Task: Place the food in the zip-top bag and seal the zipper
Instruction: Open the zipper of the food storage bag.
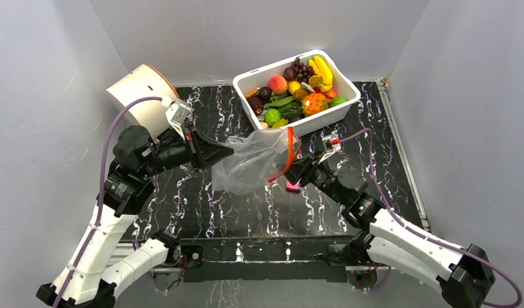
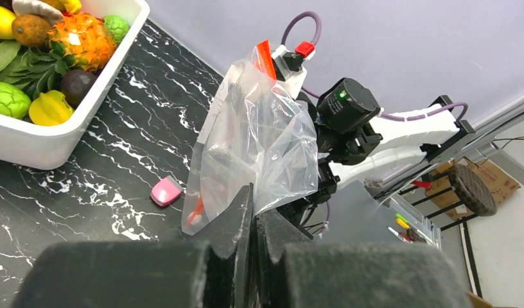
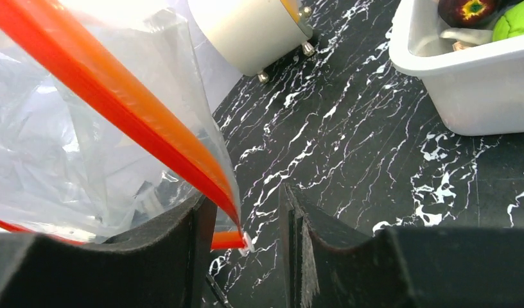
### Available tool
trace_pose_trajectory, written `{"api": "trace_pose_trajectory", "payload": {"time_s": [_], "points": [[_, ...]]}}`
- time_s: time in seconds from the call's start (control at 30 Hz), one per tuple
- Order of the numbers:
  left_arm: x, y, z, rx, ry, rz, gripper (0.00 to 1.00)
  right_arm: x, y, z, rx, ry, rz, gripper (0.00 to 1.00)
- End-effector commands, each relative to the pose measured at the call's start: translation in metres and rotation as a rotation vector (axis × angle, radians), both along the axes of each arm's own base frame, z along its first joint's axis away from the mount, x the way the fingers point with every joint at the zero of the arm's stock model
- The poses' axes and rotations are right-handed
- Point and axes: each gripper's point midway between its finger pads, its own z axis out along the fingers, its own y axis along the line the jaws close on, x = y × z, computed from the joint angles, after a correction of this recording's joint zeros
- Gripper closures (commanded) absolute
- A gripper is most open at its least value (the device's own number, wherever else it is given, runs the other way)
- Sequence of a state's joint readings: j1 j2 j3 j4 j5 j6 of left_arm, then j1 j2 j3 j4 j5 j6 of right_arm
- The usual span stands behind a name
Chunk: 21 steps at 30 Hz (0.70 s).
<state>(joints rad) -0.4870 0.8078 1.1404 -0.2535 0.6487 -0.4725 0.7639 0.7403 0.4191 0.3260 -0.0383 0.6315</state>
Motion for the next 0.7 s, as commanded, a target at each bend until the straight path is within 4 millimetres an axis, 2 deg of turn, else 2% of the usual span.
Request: {"api": "trace_pose_trajectory", "payload": {"time_s": [0.0, 0.07, 0.17, 0.2, 0.23, 0.33, 0.43, 0.57, 0.67], "points": [[-0.008, -0.004, 0.005, -0.032, 0.017, -0.039, 1.00, -0.003, 0.004, 0.034, 0.094, -0.105, 0.024, 0.62], [-0.007, -0.004, 0.003, -0.030, 0.021, -0.042, 1.00, -0.003, 0.004, 0.034, 0.089, -0.123, 0.028, 0.66], [0.001, -0.003, -0.006, 0.001, 0.018, -0.010, 1.00, -0.006, 0.003, 0.036, 0.071, -0.163, 0.036, 0.91], [0.008, 0.000, -0.013, 0.025, 0.025, 0.027, 1.00, -0.007, 0.001, 0.036, 0.070, -0.173, 0.033, 0.97], [0.014, 0.003, -0.020, 0.049, 0.035, 0.066, 0.99, -0.008, 0.000, 0.037, 0.070, -0.182, 0.031, 1.00], [0.030, 0.009, -0.036, 0.105, 0.051, 0.144, 0.72, -0.010, -0.005, 0.037, 0.052, -0.189, 0.024, 1.00], [0.044, 0.014, -0.052, 0.161, 0.068, 0.201, 0.49, -0.013, -0.005, 0.034, 0.012, -0.176, 0.038, 1.00], [0.060, 0.019, -0.068, 0.217, 0.089, 0.266, 0.40, -0.014, -0.005, 0.034, -0.039, -0.105, 0.045, 1.00], [0.071, 0.028, -0.075, 0.233, 0.121, 0.353, 0.23, -0.018, -0.007, 0.042, -0.076, -0.052, 0.053, 1.00]]}}
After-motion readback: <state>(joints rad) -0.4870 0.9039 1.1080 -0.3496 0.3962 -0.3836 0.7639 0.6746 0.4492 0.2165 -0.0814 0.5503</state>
